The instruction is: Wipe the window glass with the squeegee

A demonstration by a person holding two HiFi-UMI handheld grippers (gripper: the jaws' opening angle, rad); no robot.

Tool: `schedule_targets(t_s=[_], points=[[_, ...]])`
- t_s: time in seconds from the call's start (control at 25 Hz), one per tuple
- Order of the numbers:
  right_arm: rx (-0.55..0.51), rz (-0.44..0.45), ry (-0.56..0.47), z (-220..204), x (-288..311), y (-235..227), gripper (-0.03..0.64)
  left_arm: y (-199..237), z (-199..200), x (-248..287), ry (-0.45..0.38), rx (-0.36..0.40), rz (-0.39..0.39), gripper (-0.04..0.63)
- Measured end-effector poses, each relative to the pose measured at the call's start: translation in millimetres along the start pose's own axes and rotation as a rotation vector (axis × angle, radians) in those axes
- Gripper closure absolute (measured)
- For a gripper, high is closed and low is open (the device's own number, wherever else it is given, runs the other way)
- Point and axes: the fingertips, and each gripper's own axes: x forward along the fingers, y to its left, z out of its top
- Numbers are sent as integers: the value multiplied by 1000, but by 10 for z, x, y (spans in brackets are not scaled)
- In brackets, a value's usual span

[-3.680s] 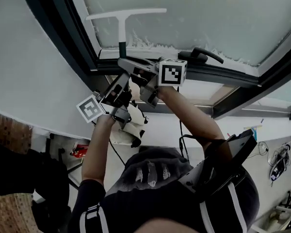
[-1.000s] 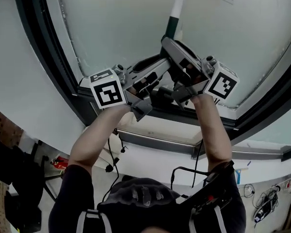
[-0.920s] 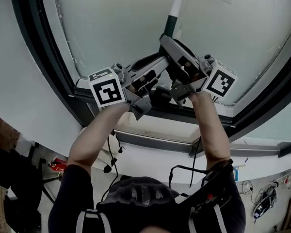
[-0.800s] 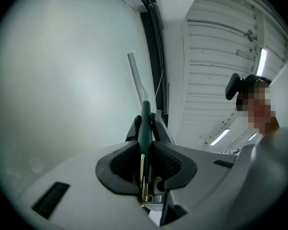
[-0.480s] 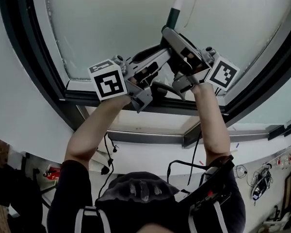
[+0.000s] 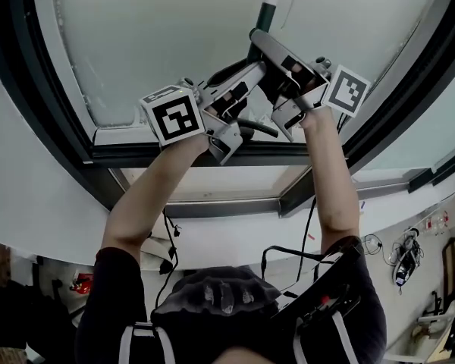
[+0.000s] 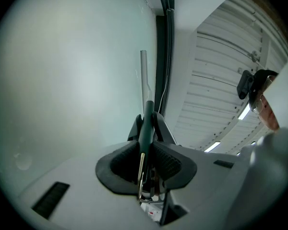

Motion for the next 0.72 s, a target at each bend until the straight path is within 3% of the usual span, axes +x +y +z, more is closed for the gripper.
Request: schedule_targets(t_s=[0.24, 0.72], points=[[-5, -20, 34, -46, -38, -88, 520, 108, -109, 18, -29, -25, 17, 497], [87, 78, 67, -98, -34, -85, 512, 85, -126, -2, -54, -51, 93, 495]])
